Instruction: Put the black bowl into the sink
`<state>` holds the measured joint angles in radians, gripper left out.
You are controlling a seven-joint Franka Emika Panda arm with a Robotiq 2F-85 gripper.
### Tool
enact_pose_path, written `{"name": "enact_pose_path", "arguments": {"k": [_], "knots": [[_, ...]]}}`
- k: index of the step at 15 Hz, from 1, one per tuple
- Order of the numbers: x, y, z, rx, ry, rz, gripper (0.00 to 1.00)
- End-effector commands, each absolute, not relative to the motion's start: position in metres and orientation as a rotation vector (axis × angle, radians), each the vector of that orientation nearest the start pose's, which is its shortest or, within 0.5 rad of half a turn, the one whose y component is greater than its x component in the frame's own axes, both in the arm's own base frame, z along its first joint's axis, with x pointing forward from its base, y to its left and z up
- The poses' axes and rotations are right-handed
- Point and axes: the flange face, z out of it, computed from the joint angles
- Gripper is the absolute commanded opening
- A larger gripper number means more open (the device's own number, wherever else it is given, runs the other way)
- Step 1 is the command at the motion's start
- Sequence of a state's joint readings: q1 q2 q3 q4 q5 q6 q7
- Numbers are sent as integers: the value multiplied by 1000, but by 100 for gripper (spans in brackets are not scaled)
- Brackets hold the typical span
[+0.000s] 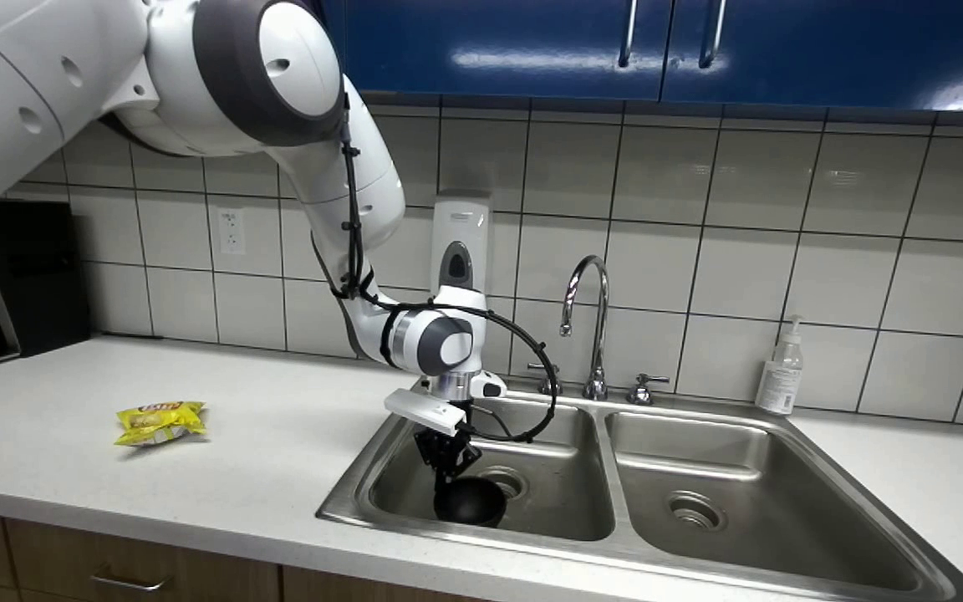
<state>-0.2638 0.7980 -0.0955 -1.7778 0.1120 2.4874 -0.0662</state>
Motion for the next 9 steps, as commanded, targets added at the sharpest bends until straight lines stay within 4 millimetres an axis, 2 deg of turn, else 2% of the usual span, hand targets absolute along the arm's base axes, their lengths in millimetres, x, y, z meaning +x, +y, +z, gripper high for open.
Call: {"name": "enact_pose_path", "arguments": {"k": [1, 5, 6, 7, 9], "knots": [[607, -227, 99, -3035, 546, 157, 2], [609, -227, 98, -3027, 545, 173, 2], [609, -227, 98, -3020, 546, 180, 32], [609, -226, 98, -3022, 543, 188, 33], [608, -225, 98, -3018, 548, 198, 47]]}}
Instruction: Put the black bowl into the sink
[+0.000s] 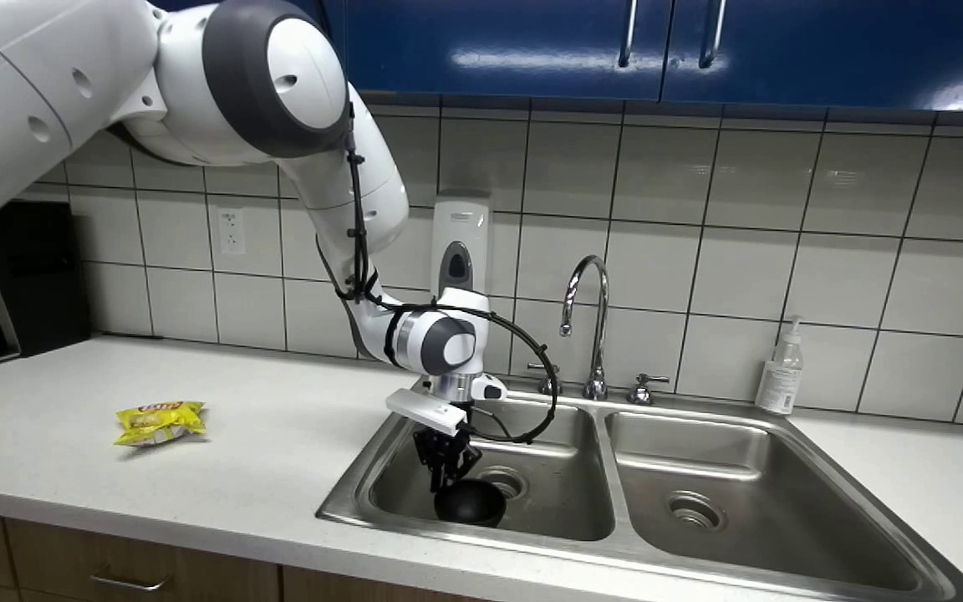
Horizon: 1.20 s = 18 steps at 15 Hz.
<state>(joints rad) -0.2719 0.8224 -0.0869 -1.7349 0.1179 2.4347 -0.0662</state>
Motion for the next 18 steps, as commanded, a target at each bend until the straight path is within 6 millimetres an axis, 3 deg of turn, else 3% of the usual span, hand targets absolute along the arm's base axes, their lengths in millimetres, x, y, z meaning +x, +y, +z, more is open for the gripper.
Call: {"name": "enact_pose_path", "arguments": {"k": [1, 7, 14, 18], "knots": [[608, -225, 98, -3018, 547, 198, 53], [607, -226, 120, -3041, 555, 120, 98], [613, -225, 163, -3067, 547, -31, 100], [608, -207, 192, -3089, 534, -59, 100]]}}
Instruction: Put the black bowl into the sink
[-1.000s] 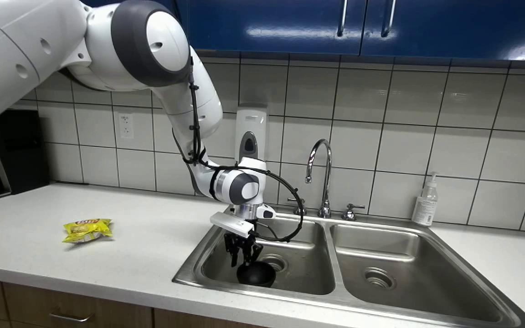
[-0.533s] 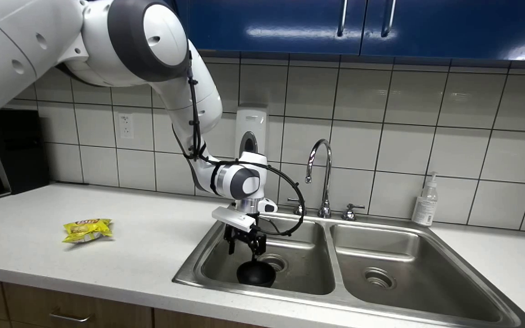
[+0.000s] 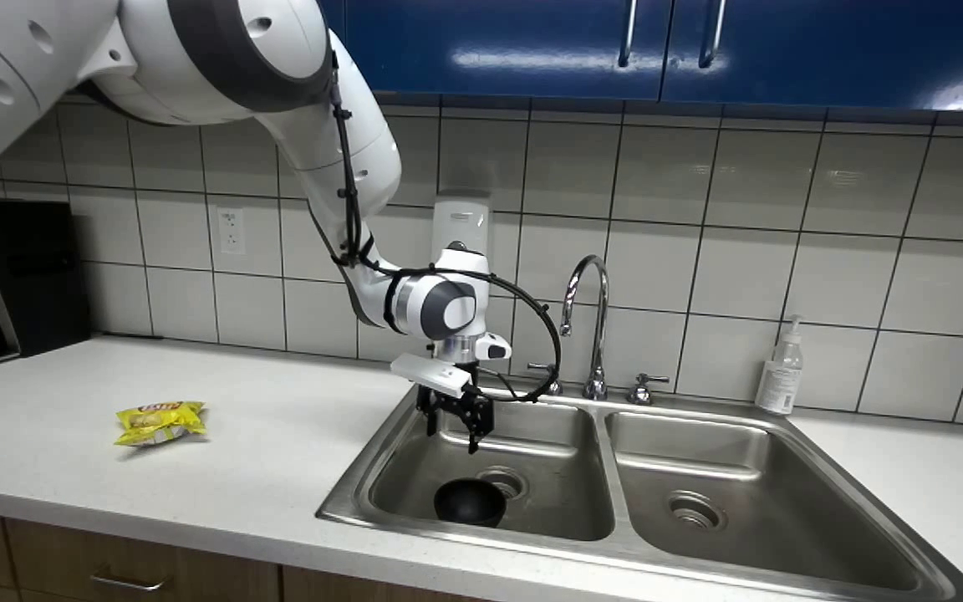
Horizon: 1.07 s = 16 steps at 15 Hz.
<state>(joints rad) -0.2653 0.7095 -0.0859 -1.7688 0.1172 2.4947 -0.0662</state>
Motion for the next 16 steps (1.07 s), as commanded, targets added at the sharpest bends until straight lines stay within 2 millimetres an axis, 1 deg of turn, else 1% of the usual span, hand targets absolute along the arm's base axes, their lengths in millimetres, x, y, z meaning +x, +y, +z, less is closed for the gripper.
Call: {"name": "enact_pose_path", "arguments": {"k": [1, 4, 9, 11, 16], "knots": [[605, -199, 200, -3080, 512, -59, 100], [591, -168, 227, -3081, 470, -65, 100], [557, -116, 272, -3085, 388, -78, 100], [541, -96, 289, -3088, 339, -88, 100], [495, -44, 319, -3103, 186, -97, 100]]}}
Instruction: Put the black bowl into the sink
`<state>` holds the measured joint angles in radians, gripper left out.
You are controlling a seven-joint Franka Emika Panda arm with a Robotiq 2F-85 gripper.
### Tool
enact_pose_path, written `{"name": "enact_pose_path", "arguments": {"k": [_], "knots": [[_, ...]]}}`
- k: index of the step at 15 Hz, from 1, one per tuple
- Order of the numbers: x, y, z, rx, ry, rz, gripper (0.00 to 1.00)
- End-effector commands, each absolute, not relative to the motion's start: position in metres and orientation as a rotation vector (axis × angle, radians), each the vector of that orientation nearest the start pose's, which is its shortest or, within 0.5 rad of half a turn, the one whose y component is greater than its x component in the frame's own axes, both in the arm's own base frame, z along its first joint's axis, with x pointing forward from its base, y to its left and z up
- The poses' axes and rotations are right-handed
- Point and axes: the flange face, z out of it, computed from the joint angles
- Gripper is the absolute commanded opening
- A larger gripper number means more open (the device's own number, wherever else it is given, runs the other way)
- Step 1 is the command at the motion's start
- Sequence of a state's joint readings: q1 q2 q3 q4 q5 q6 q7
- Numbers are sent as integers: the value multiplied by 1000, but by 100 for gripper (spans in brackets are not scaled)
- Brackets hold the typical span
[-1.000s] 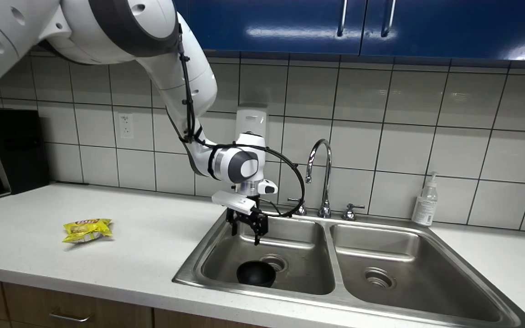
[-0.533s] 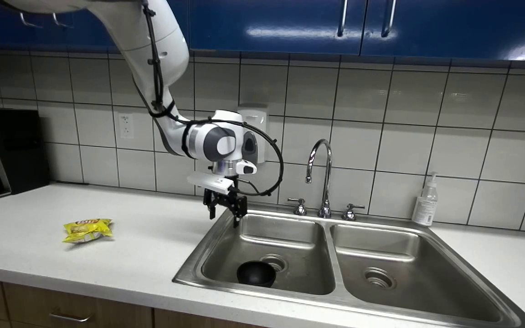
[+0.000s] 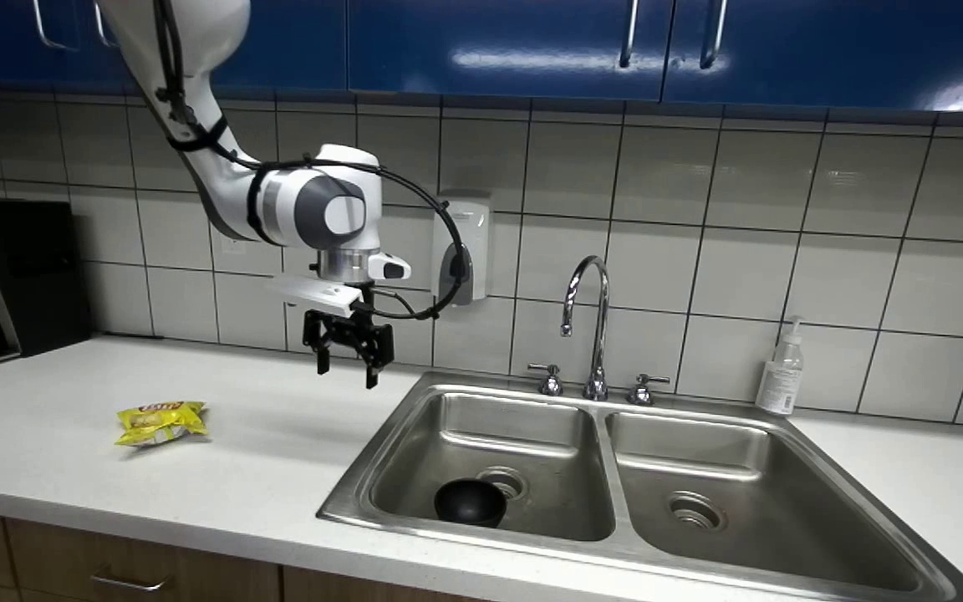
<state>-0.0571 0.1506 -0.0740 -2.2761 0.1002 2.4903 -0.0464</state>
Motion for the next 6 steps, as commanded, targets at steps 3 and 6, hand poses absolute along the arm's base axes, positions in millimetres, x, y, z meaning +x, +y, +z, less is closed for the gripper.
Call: {"name": "enact_pose_path", "arguments": {"k": [3, 6], "knots": [[469, -16, 332, -3114, 73, -70, 100], [481, -17, 325, -3101, 67, -82, 100]]}}
